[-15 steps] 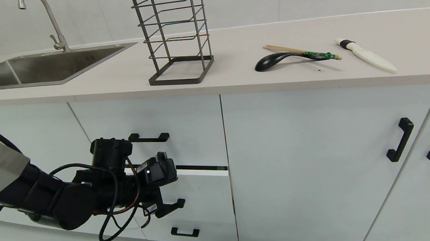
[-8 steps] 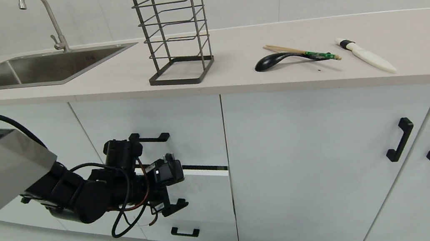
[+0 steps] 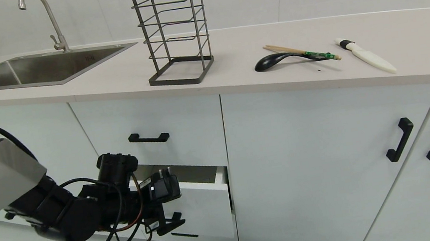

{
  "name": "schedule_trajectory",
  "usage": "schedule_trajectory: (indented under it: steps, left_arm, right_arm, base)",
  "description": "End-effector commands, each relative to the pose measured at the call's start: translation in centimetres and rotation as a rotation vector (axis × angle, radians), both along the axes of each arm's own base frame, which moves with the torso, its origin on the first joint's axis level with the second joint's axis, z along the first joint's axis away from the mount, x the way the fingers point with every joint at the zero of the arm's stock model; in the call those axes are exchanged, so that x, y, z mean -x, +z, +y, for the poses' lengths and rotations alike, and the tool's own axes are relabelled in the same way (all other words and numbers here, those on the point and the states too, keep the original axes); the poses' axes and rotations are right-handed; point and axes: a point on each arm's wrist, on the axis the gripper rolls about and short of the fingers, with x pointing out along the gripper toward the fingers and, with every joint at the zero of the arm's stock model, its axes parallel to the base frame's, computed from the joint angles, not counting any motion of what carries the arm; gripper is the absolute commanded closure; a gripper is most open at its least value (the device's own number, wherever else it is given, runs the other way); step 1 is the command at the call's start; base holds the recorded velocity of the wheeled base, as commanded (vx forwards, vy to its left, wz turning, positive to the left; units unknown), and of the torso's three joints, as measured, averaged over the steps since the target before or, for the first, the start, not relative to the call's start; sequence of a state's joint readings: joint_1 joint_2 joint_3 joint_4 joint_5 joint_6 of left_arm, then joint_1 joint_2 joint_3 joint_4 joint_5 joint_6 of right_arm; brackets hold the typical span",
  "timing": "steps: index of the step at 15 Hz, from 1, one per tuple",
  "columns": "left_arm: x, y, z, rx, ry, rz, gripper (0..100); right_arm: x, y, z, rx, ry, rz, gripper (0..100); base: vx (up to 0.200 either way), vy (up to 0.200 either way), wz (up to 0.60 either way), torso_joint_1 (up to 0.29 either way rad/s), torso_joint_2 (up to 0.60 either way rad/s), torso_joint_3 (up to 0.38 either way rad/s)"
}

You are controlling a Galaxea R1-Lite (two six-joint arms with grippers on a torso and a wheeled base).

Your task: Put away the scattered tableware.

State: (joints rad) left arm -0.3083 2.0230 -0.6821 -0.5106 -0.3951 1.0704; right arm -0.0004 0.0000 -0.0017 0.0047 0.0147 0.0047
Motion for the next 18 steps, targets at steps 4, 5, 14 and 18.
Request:
schedule_trajectory:
  steps: [4, 5, 14, 18]
  left_arm:
    - [5.0, 3.5, 1.0, 0.024, -0.019, -0.055, 0]
    - [5.9, 3.3, 0.9, 0.019, -0.032, -0.038, 0]
    - [9.2, 1.8, 0.6, -0.008, -0.090, 0.057, 0]
    - [10.7, 1.5, 1.0, -0.016, -0.099, 0.088, 0]
  right_arm:
    - [0.0, 0.0, 0.0, 0.000, 0.001, 0.000, 100]
    - [0.0, 0.0, 0.0, 0.000, 0.001, 0.002, 100]
    - [0.0, 0.0, 0.0, 0.000, 0.000, 0.002, 100]
    - [0.0, 0.0, 0.0, 0.000, 0.000, 0.002, 100]
  base:
    - [0.000, 0.000, 0.00, 0.000, 0.00, 0.000]
    - [0.000, 0.000, 0.00, 0.000, 0.00, 0.000]
    - [0.000, 0.000, 0.00, 0.000, 0.00, 0.000]
    - [0.000, 0.000, 0.00, 0.000, 0.00, 0.000]
